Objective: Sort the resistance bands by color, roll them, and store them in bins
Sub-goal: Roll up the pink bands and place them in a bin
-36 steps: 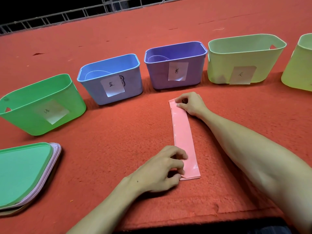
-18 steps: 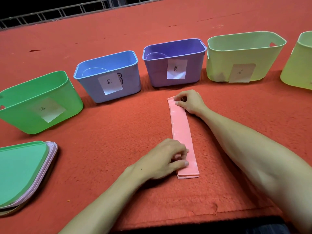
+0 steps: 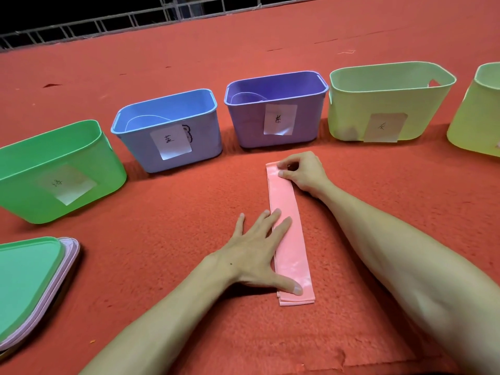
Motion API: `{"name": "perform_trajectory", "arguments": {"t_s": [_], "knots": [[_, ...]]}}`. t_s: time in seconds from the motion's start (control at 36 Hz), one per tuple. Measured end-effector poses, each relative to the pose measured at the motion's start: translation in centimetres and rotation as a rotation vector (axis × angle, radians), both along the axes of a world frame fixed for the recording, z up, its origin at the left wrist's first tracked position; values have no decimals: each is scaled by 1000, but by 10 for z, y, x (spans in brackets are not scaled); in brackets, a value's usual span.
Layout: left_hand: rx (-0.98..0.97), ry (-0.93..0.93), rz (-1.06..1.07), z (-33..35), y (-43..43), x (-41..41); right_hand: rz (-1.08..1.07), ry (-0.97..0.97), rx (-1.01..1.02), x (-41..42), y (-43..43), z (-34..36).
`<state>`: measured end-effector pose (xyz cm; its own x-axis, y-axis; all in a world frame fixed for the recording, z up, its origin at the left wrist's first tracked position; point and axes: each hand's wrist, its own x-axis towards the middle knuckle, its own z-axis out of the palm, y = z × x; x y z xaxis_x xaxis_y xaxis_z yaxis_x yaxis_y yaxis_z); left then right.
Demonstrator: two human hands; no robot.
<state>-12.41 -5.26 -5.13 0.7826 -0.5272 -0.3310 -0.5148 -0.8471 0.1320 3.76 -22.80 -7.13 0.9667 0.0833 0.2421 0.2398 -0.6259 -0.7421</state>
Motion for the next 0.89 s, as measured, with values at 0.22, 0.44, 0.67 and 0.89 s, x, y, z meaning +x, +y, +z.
{"name": "perform_trajectory", "arguments": {"t_s": [0.22,0.44,0.67,0.89], "knots": [[118,-36,-37,10,-11,2,12,20,-46,4,1,1],[-56,69,-31,23,-15,23,59,43,-111,6,-1,3],[-400,-220,113,17,-6,93,99,53,-135,10,-2,2],[-395,-325,243,5,-18,145,98,39,-265,19,-4,-2]]}}
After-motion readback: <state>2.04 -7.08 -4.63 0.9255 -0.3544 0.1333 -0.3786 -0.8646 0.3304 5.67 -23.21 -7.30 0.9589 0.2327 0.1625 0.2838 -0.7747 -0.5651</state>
